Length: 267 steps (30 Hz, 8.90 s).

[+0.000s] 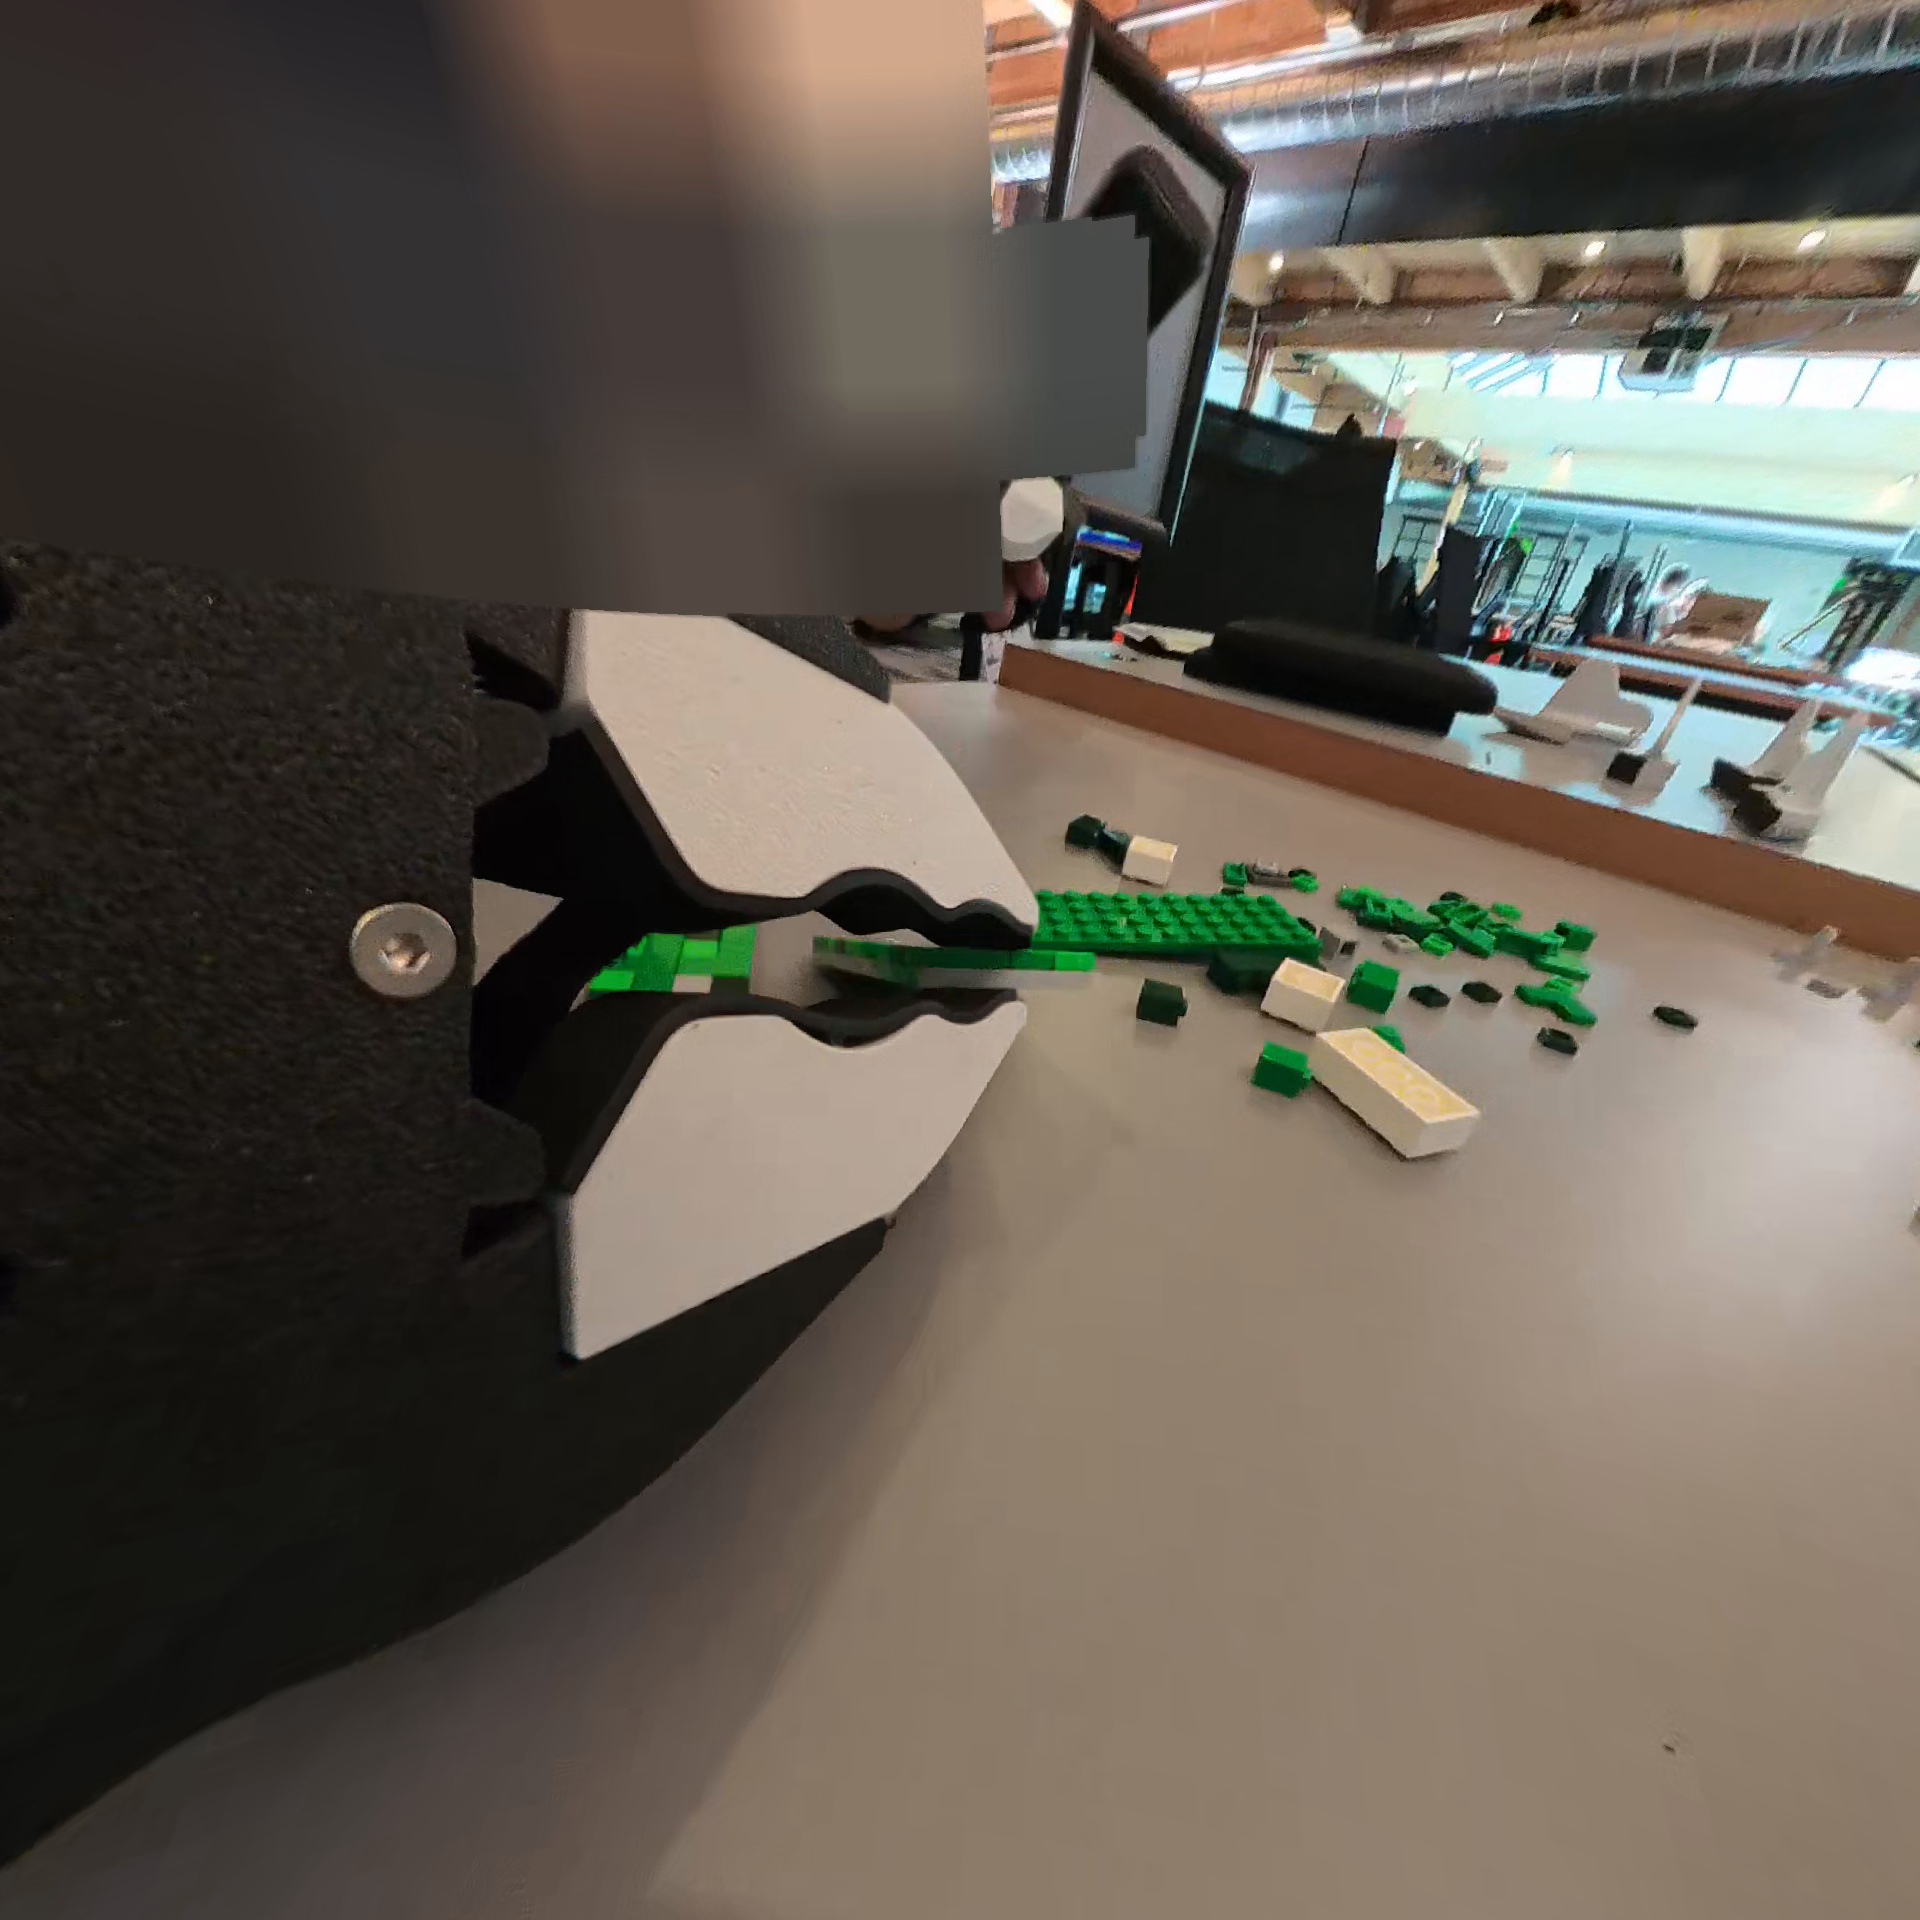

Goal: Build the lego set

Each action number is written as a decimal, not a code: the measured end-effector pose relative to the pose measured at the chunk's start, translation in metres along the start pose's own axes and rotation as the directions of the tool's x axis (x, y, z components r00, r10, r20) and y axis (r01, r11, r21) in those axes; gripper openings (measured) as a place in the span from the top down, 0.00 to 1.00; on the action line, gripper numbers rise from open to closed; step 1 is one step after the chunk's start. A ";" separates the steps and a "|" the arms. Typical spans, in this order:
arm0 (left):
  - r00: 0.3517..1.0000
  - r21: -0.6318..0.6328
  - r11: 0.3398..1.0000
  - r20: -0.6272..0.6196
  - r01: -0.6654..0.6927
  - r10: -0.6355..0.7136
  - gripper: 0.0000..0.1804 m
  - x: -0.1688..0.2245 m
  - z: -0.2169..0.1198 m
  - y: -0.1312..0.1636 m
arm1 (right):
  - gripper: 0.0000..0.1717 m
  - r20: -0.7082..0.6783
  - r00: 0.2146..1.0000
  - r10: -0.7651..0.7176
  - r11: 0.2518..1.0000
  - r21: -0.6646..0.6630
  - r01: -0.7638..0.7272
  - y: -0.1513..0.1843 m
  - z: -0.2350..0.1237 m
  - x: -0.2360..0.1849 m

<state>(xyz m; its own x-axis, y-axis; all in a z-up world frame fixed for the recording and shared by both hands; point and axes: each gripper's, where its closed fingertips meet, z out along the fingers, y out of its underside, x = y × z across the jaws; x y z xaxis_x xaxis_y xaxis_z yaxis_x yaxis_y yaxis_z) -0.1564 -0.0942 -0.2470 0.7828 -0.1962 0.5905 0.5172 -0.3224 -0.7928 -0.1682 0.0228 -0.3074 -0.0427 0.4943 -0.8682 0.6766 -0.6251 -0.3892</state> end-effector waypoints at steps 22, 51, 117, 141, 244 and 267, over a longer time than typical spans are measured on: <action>0.542 0.119 0.607 0.606 -0.786 0.582 0.77 -0.056 0.015 -0.060 | 0.72 -0.527 0.600 -0.602 0.663 0.089 0.743 0.028 -0.050 -0.009; 0.565 0.169 0.613 0.626 -0.772 0.538 0.74 -0.095 0.029 -0.091 | 0.65 -0.740 0.461 -0.489 0.481 0.211 0.851 -0.004 -0.070 -0.012; 0.412 0.118 0.594 0.824 -0.796 0.389 0.78 -0.186 -0.093 -0.144 | 0.82 -0.846 0.252 -0.470 0.269 0.134 0.954 -0.076 -0.064 0.004; 0.466 0.228 0.625 0.850 -0.746 0.246 0.82 -0.201 -0.131 -0.158 | 0.92 -0.194 0.618 -0.762 0.597 -0.579 0.555 -0.104 0.181 -0.026; 0.537 0.256 0.666 0.804 -0.700 0.255 0.85 -0.212 -0.126 -0.157 | 0.85 0.350 0.083 -0.933 -0.208 -0.713 0.670 0.017 0.124 -0.043; 0.551 0.277 0.668 0.800 -0.690 0.237 0.85 -0.211 -0.129 -0.158 | 0.94 0.357 0.154 -0.922 -0.192 -0.762 0.619 -0.035 0.194 0.005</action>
<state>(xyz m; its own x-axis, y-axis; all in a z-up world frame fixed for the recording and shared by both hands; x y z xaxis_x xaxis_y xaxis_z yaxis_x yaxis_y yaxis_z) -0.4478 -0.1216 -0.2268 0.8307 0.5565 0.0167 -0.0989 0.1770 -0.9792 -0.3344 -0.0697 -0.3582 -0.8922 0.4367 0.1153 0.4041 0.8858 -0.2282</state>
